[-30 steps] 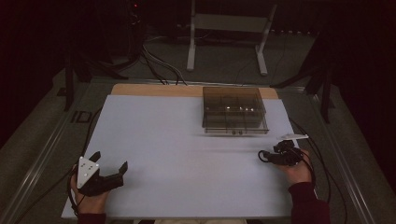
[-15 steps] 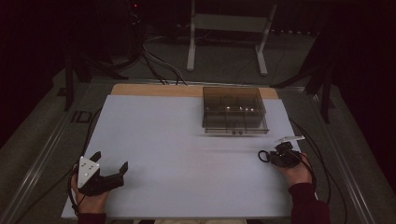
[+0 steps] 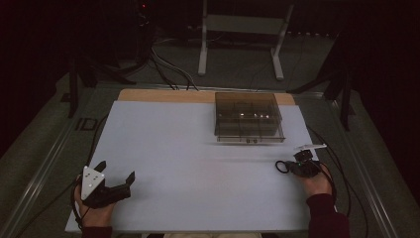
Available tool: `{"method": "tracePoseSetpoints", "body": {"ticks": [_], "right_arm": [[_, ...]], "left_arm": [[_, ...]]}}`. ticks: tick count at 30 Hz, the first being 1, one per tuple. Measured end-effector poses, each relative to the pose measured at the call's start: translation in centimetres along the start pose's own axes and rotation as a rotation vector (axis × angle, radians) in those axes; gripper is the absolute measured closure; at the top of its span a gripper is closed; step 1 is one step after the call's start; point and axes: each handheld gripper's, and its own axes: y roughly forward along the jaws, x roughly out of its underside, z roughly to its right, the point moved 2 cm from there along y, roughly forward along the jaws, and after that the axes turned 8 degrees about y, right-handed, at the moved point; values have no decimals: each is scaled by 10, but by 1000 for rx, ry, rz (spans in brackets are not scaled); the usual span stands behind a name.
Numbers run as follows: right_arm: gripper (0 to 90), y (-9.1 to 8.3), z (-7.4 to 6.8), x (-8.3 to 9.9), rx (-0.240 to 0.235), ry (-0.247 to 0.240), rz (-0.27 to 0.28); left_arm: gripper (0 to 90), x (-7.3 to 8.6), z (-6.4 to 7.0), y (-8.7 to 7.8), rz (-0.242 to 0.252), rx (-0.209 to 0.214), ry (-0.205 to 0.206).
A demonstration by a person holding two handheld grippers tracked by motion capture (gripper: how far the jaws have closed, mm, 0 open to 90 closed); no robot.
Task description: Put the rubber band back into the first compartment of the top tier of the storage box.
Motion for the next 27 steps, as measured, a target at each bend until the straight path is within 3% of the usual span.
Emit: {"method": "tracePoseSetpoints", "body": {"ticks": [27], "right_arm": [[881,-27,-11,-19,-17,-22,82]], "left_arm": [[5,0,-1,1,-18,-10,15]]}}
